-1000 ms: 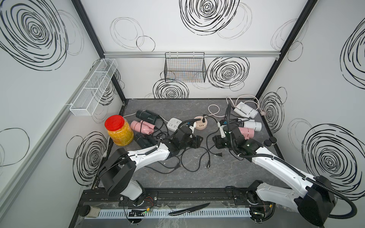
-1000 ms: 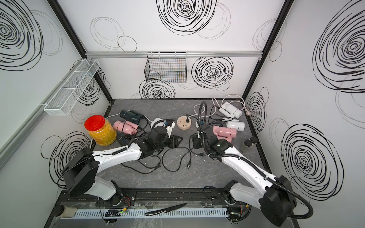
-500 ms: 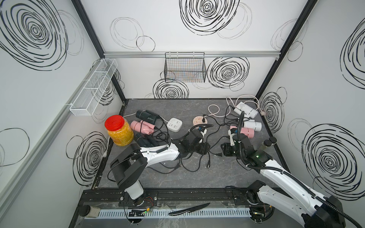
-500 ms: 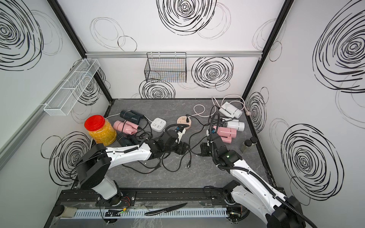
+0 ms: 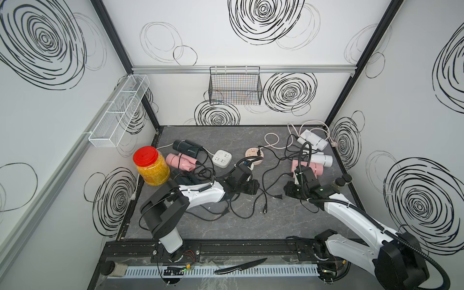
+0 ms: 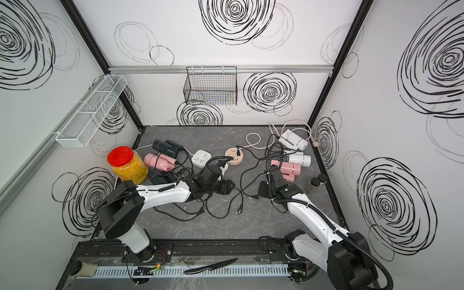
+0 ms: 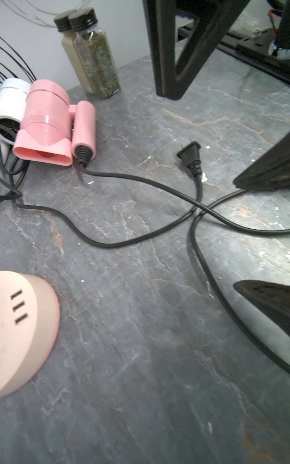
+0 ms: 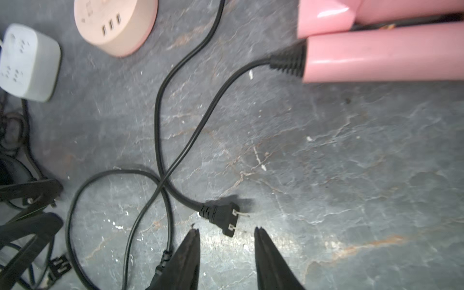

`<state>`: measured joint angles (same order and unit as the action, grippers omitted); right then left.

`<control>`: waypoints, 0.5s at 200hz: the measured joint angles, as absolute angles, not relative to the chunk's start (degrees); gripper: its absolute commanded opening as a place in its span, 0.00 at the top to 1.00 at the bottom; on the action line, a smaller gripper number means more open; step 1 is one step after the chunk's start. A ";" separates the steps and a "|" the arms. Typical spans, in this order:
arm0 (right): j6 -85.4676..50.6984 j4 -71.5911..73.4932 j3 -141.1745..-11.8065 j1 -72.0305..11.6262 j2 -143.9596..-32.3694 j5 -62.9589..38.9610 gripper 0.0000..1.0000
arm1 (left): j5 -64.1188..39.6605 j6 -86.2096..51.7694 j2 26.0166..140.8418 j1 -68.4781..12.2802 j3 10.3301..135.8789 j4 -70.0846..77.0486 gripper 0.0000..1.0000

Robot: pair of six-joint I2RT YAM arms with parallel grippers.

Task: Charge the blow dryers
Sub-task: Pick up the plug from the center of the board.

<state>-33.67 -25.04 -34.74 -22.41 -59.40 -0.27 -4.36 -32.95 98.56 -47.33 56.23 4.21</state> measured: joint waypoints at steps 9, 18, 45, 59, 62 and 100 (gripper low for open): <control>-33.65 -25.06 -34.92 -20.14 -58.33 -0.84 0.62 | -3.99 -32.93 100.82 -47.27 59.02 3.99 0.42; -33.65 -25.08 -35.40 -17.28 -57.41 -1.93 0.61 | -3.60 -32.84 102.91 -47.13 61.84 3.46 0.42; -33.17 -25.04 -39.38 -8.47 -57.04 -5.67 0.62 | -2.63 -32.51 109.95 -46.19 71.00 0.30 0.42; -32.88 -24.80 -41.60 -5.06 -57.17 -7.49 0.61 | -1.76 -31.88 113.65 -45.93 75.79 -1.78 0.42; -32.69 -24.69 -42.13 -4.40 -57.17 -7.90 0.61 | -1.45 -31.79 114.37 -45.89 76.66 -2.11 0.42; -31.42 -23.92 -45.89 -2.15 -58.74 -10.70 0.60 | 1.67 -29.43 122.15 -45.80 86.78 -9.67 0.42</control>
